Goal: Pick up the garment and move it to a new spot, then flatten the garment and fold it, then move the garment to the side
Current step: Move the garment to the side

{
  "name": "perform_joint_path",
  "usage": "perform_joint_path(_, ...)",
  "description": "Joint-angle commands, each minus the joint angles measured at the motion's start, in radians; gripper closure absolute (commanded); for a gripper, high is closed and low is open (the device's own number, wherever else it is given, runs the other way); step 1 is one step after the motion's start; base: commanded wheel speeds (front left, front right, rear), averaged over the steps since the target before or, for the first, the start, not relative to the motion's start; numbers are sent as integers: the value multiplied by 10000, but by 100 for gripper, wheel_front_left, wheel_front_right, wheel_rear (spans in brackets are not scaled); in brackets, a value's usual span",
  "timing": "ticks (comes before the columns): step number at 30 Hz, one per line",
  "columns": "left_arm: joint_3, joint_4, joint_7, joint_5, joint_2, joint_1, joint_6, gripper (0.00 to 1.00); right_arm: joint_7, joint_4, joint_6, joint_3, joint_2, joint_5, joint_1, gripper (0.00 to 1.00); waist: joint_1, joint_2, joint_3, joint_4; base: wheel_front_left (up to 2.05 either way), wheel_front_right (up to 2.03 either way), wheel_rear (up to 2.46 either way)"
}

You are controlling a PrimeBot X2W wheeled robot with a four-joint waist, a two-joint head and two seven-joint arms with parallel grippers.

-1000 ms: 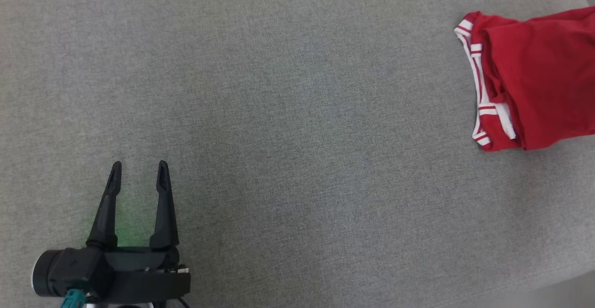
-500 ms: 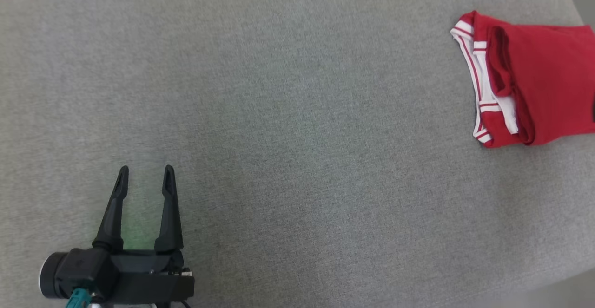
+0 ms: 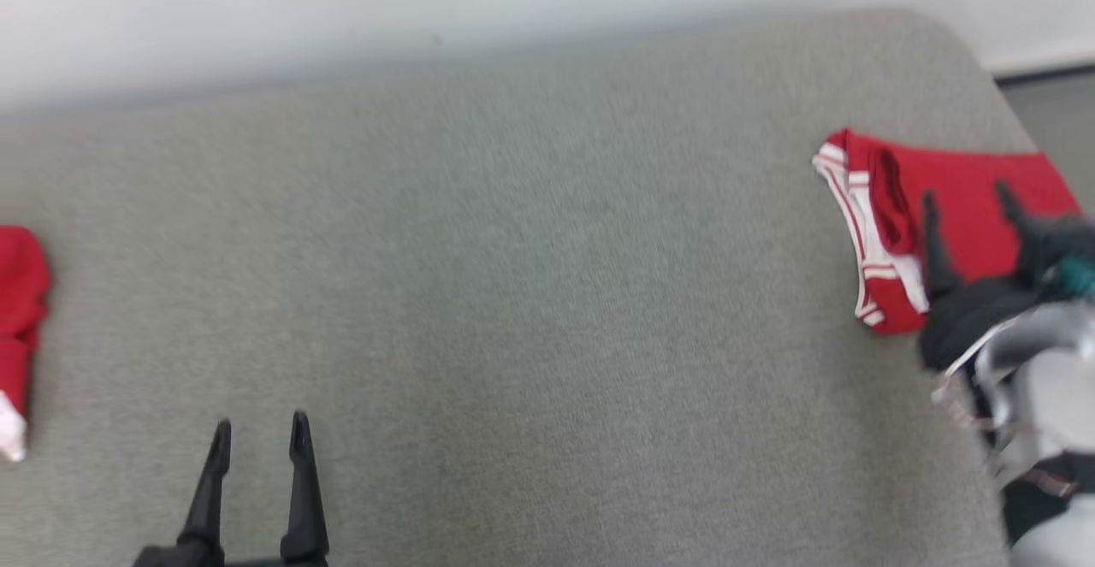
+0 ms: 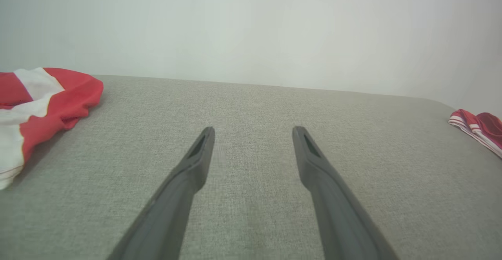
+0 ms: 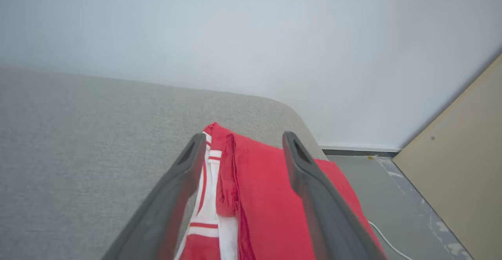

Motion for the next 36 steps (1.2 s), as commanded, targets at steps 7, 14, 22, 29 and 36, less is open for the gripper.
perform_joint_path(7, -30, 403, -30, -296, -11, 653, 104, 0, -422, -1626, -21, 373, 779, 783, 2274, 0, 3, 1, -1804, 825, 0, 0, 0)
perform_joint_path(14, 121, 649, -30, -297, -8, 613, 187, 0, -29, -3363, -21, 267, 1452, 1120, 4004, 0, 3, 1, -2293, 1231, 0, 0, 0)
perform_joint_path(22, 443, 1580, -30, -174, -6, 313, 13, 0, 688, -4626, -19, 132, 2160, 1336, 5197, 0, 3, 1, -2593, 1560, 0, 0, 0)
perform_joint_path(29, 536, 2238, -28, -109, -8, 126, -27, 0, 594, -4718, -19, 34, 2633, 1311, 5566, 0, 3, 1, -2820, 1560, 0, 0, 0)
perform_joint_path(36, 549, 2170, -28, -297, -8, 241, 76, 0, 486, -4654, -19, -70, 2829, 1404, 5724, 0, 3, 1, -2926, 1456, 0, 0, 0)
